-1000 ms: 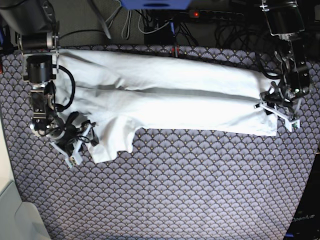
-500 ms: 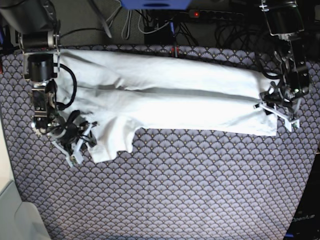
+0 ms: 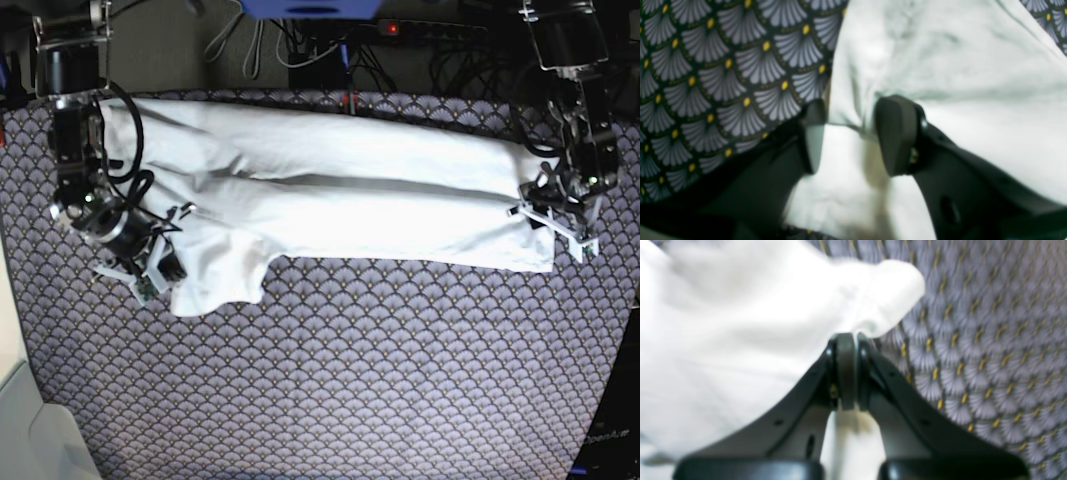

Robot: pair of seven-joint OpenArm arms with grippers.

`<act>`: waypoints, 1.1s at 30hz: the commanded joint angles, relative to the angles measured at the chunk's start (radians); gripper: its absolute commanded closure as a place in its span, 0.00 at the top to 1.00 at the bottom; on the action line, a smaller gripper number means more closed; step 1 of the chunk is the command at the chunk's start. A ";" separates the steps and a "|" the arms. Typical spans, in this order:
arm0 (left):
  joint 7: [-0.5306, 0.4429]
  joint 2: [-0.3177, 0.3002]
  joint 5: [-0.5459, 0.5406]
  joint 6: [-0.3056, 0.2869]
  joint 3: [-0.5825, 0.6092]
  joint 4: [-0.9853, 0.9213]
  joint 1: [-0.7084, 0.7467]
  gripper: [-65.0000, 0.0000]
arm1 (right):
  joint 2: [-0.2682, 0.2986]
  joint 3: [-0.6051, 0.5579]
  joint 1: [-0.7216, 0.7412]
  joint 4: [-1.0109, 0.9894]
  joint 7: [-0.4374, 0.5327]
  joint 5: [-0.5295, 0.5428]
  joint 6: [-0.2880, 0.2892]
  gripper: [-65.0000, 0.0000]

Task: Fold the T-shirt properly
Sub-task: 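Fold the sleeve end with the right gripper onto the folded shirt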

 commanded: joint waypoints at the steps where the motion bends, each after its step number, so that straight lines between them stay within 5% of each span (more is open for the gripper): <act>1: -0.015 -0.017 0.002 0.000 -0.004 0.014 -0.013 0.44 | 0.013 0.036 -0.017 0.061 -0.001 0.008 -0.003 0.00; 9: -0.015 -0.017 0.002 0.000 -0.004 0.013 -0.018 0.44 | 0.007 0.158 -0.209 0.427 -0.138 0.015 -0.003 0.00; 13: -0.015 -0.017 0.002 0.000 -0.004 0.013 -0.018 0.44 | -0.051 0.237 -0.324 0.543 -0.133 0.015 -0.003 0.00; 33: -0.016 -0.034 0.002 -0.001 -0.004 0.013 -0.010 0.44 | -0.119 0.263 -0.600 0.543 -0.132 0.016 -0.001 0.00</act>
